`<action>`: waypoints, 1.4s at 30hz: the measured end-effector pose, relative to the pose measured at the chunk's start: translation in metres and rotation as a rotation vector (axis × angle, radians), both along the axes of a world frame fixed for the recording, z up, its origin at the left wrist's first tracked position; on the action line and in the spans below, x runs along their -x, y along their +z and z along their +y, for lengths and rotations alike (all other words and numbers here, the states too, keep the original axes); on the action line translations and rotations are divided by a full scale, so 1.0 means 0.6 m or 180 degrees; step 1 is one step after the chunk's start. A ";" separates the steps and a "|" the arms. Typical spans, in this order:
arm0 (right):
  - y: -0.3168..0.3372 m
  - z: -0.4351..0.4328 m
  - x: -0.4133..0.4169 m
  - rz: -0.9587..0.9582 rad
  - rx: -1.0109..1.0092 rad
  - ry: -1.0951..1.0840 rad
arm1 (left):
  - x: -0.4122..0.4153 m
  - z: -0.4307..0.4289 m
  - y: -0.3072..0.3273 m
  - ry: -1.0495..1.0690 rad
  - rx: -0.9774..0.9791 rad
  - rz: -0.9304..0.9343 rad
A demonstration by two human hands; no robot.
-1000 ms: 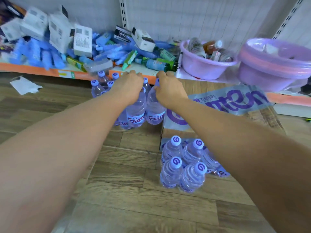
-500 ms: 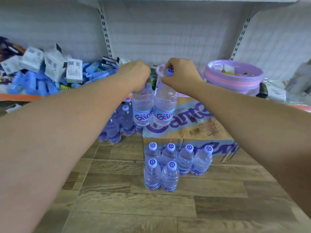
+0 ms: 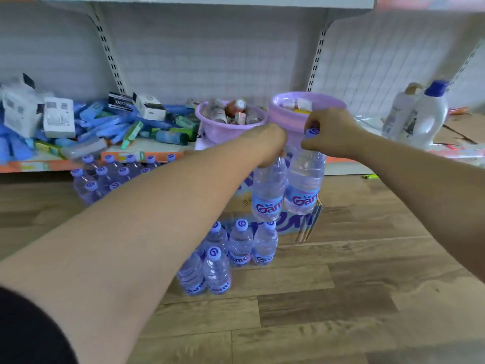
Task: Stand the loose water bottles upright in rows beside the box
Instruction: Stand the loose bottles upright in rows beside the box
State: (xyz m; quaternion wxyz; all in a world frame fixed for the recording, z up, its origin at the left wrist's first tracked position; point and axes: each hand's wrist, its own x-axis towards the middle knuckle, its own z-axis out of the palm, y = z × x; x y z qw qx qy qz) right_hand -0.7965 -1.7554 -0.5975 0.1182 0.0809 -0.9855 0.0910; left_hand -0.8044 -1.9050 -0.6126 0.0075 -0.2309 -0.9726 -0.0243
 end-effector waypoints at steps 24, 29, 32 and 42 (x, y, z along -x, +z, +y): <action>-0.310 0.142 0.000 -0.1229 0.0555 -0.0282 | -0.003 0.138 -0.286 -0.0278 0.0285 -0.0649; -0.339 0.141 0.006 -0.1381 0.0505 -0.0320 | 0.008 0.143 -0.315 -0.0358 0.0405 -0.0413; -0.354 0.143 0.013 -0.1418 0.0546 -0.0329 | 0.017 0.143 -0.333 -0.0356 0.0414 -0.0353; -0.387 0.148 0.023 -0.1419 0.0711 -0.0465 | 0.030 0.144 -0.365 -0.0249 0.0176 -0.0662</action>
